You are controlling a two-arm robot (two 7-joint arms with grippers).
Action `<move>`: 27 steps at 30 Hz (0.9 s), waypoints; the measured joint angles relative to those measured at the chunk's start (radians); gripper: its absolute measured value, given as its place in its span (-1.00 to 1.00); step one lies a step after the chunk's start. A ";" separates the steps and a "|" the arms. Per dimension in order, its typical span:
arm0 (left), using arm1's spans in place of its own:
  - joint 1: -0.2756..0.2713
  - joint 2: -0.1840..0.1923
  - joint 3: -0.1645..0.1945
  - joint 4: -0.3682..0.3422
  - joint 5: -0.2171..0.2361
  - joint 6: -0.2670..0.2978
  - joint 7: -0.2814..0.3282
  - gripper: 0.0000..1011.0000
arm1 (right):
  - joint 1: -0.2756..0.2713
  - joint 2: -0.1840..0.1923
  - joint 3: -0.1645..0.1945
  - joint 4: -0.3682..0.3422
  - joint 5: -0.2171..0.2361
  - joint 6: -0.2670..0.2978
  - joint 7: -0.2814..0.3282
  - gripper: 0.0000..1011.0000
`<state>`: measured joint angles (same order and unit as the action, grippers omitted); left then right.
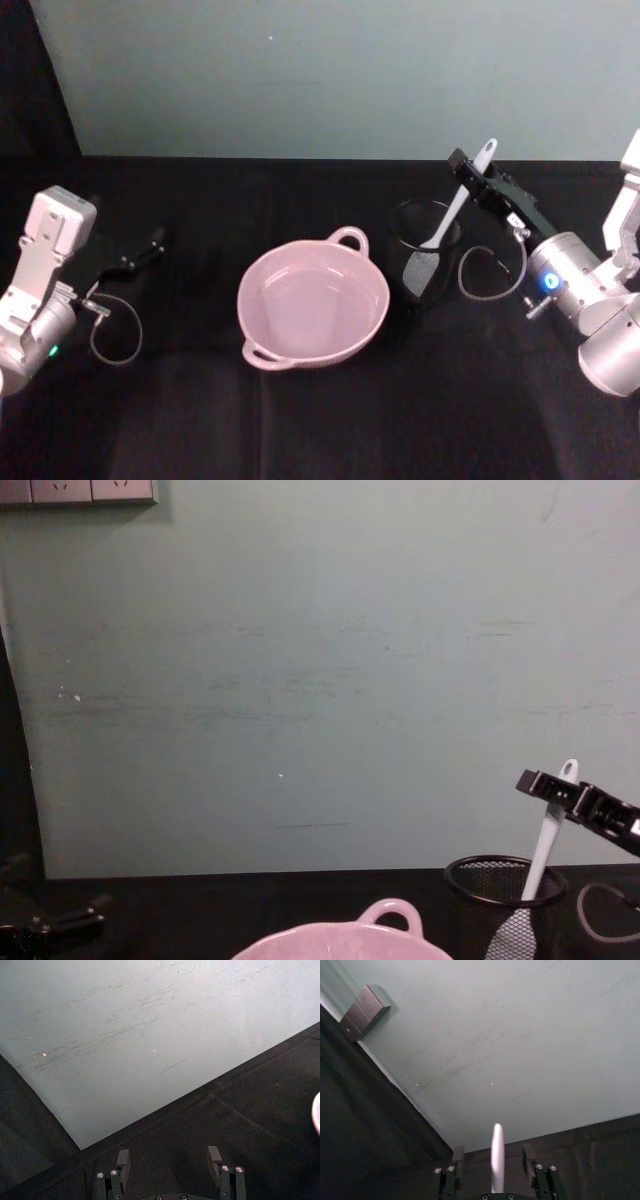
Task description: Use the one hand to pick up the spoon and stir the clear water in the bowl.
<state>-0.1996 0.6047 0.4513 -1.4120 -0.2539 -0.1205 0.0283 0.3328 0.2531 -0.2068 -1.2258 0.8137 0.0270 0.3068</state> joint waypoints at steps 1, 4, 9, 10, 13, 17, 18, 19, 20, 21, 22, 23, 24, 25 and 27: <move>0.000 0.000 0.000 0.000 0.000 0.000 0.000 1.00 | -0.002 0.002 -0.001 -0.006 -0.004 -0.002 -0.001 0.44; 0.000 0.000 0.000 0.000 0.000 0.000 0.000 1.00 | -0.017 0.011 -0.002 -0.033 -0.019 -0.012 -0.011 0.62; 0.000 0.000 0.000 0.000 0.000 0.000 0.000 1.00 | -0.052 0.029 -0.001 -0.094 -0.060 -0.042 -0.035 0.90; 0.000 0.000 0.000 0.000 0.000 0.000 0.000 1.00 | -0.057 0.032 0.000 -0.102 -0.067 -0.045 -0.039 0.92; 0.000 0.000 0.000 0.000 0.000 0.000 0.000 1.00 | -0.082 0.044 0.011 -0.142 -0.093 -0.051 -0.056 0.98; 0.000 0.000 0.000 0.000 0.000 0.000 0.000 1.00 | -0.104 0.055 0.026 -0.176 -0.104 -0.048 -0.065 0.98; 0.000 0.000 0.000 0.000 0.000 0.000 0.000 1.00 | -0.108 0.057 0.030 -0.182 -0.105 -0.047 -0.067 0.98; 0.000 0.000 0.000 0.000 0.000 0.000 0.000 1.00 | -0.119 0.063 0.038 -0.198 -0.107 -0.045 -0.070 0.98; 0.000 0.000 0.000 0.000 0.000 0.000 0.000 1.00 | -0.119 0.063 0.038 -0.198 -0.107 -0.045 -0.070 0.98; 0.000 0.000 0.000 0.000 0.000 0.000 0.000 1.00 | -0.135 0.070 0.051 -0.218 -0.111 -0.041 -0.074 0.98; 0.000 0.000 0.000 0.000 0.000 0.000 0.000 1.00 | -0.140 0.073 0.055 -0.224 -0.112 -0.040 -0.076 0.98; 0.000 0.000 0.000 0.000 0.000 0.000 0.000 1.00 | -0.144 0.075 0.059 -0.230 -0.115 -0.039 -0.078 0.98; 0.000 0.000 0.000 0.000 0.000 0.000 0.000 1.00 | -0.153 0.080 0.066 -0.242 -0.121 -0.037 -0.083 0.98; 0.000 0.000 0.000 0.000 0.000 0.000 0.000 1.00 | -0.157 0.083 0.070 -0.248 -0.124 -0.035 -0.086 0.98; 0.000 0.000 0.000 0.000 0.000 0.000 0.000 1.00 | -0.164 0.089 0.074 -0.256 -0.133 -0.030 -0.090 0.98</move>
<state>-0.1995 0.6047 0.4514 -1.4120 -0.2539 -0.1205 0.0283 0.1688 0.3421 -0.1328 -1.4820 0.6811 -0.0029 0.2167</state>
